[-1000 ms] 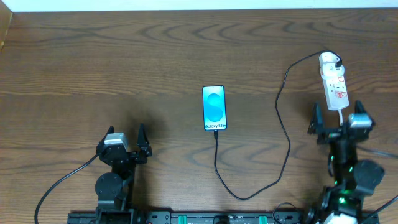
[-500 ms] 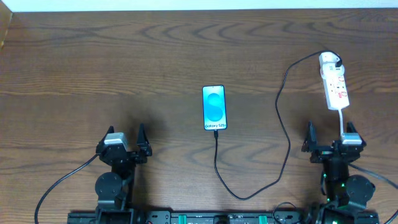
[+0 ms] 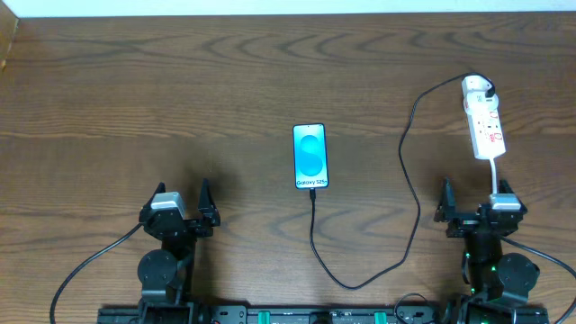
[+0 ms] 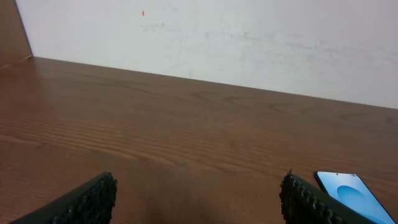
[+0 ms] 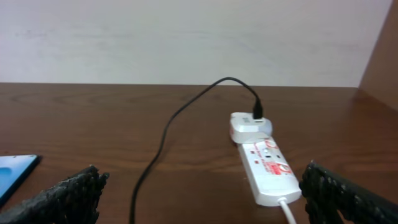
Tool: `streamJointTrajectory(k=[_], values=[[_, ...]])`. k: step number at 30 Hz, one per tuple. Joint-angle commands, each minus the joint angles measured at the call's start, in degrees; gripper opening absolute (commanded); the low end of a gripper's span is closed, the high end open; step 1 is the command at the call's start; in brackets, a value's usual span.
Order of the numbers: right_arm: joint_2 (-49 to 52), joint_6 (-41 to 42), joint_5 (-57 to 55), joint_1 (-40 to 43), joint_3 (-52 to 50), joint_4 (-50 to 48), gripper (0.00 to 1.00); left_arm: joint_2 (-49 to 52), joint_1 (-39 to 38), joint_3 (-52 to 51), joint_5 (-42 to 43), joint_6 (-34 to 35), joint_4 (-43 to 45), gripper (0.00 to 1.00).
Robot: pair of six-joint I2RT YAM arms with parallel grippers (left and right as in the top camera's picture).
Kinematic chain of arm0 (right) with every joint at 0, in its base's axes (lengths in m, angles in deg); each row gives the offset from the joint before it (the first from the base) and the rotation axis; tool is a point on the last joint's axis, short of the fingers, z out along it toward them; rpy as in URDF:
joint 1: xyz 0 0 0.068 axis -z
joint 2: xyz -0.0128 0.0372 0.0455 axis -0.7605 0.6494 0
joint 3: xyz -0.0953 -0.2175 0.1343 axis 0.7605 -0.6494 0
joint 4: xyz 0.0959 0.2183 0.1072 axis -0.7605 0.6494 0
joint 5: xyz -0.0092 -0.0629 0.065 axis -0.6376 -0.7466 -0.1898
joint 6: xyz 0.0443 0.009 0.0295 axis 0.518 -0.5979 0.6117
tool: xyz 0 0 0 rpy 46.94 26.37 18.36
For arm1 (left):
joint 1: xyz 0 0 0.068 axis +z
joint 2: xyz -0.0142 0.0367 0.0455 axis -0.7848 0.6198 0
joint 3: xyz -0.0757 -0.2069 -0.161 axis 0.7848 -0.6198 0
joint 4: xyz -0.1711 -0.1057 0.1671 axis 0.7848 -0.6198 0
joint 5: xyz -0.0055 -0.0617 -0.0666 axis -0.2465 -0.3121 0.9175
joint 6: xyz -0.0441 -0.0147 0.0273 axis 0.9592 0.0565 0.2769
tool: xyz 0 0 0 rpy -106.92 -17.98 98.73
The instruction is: Plug charger to phone and switch on socket
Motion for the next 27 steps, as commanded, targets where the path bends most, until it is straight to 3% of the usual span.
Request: streamJointTrajectory(k=[1,8,27], values=[[-0.6,0.1,-4.2,-3.7,-0.1,0.7,0.99,-0.3,0.3,-1.1,-0.7,-0.8,-2.3,0.84],[-0.6,0.1,-13.2,-11.3,-0.1,1.5,0.99,-0.3,0.3,-1.1,-0.8,-0.8,-2.3,0.84],[-0.6,0.4,-13.6,-12.2,-0.1,1.4,0.99,-0.3,0.3,-1.1,-0.8,-0.8,-2.3,0.84]])
